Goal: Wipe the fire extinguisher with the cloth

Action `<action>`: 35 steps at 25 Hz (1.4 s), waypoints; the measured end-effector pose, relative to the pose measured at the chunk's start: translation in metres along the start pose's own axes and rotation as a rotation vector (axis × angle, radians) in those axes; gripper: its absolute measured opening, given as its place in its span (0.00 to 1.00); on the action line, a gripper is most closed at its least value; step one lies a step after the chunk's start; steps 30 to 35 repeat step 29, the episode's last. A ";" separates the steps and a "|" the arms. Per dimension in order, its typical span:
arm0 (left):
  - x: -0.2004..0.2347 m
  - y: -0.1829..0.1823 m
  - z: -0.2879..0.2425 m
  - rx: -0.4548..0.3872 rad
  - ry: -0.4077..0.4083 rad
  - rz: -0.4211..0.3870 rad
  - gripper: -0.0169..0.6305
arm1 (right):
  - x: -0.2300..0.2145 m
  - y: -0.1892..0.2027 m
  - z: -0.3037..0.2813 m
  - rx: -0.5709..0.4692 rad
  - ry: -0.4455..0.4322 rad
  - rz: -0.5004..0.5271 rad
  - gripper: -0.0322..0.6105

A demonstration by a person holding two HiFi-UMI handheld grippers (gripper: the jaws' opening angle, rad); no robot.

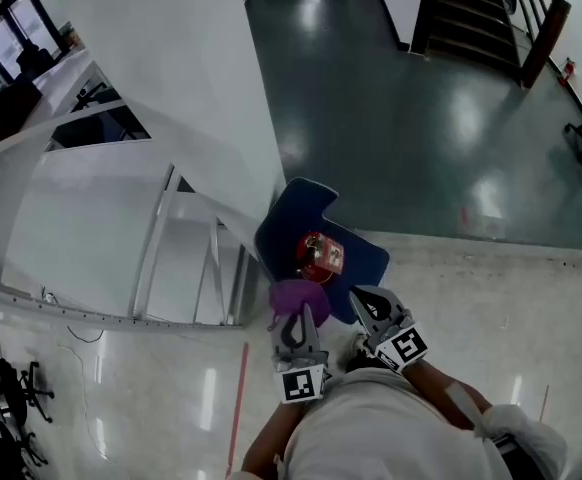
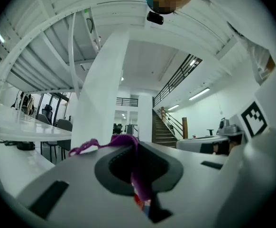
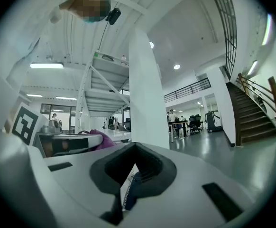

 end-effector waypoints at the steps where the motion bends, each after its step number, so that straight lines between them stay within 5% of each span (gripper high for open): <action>1: 0.000 0.001 0.002 0.003 -0.003 0.008 0.06 | -0.001 0.001 -0.001 0.002 0.001 -0.007 0.07; 35: -0.003 -0.004 0.007 -0.029 0.022 0.004 0.06 | -0.002 0.001 -0.007 0.004 -0.027 0.018 0.07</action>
Point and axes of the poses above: the fingertips, and each gripper's own axes: z backward along the fingers, x to its left, y out of its underside, the point moved 2 cm from there along z, backward along the fingers, and after that the axes turned 7 degrees about z, right-handed, at the moved point
